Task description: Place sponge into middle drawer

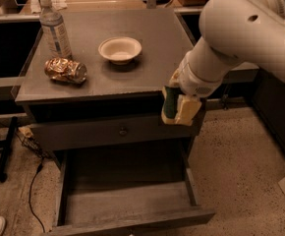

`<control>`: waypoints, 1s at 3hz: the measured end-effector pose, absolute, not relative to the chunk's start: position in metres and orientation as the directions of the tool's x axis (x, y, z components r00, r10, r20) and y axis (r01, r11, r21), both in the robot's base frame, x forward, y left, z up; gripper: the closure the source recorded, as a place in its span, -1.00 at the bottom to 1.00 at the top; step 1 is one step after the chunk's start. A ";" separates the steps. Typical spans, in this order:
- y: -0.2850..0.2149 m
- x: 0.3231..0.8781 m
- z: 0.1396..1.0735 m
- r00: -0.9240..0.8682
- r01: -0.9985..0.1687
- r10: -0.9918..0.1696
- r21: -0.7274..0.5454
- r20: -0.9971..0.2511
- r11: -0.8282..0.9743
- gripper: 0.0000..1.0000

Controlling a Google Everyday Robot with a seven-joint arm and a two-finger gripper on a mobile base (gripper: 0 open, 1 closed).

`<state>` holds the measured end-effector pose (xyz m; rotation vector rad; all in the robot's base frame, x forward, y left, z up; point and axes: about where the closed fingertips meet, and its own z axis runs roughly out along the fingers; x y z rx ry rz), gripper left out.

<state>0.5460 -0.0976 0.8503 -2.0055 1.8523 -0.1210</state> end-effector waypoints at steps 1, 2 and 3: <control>-0.081 0.526 0.797 0.066 -0.958 -0.969 -0.288 -0.239 0.005 1.00; -0.065 0.516 0.753 0.032 -0.971 -0.963 -0.238 -0.267 0.034 1.00; -0.064 0.514 0.748 0.026 -0.971 -0.963 -0.234 -0.269 0.039 1.00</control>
Offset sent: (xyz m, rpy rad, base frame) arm -0.0404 0.0522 -0.1517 0.0892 0.1804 -0.0881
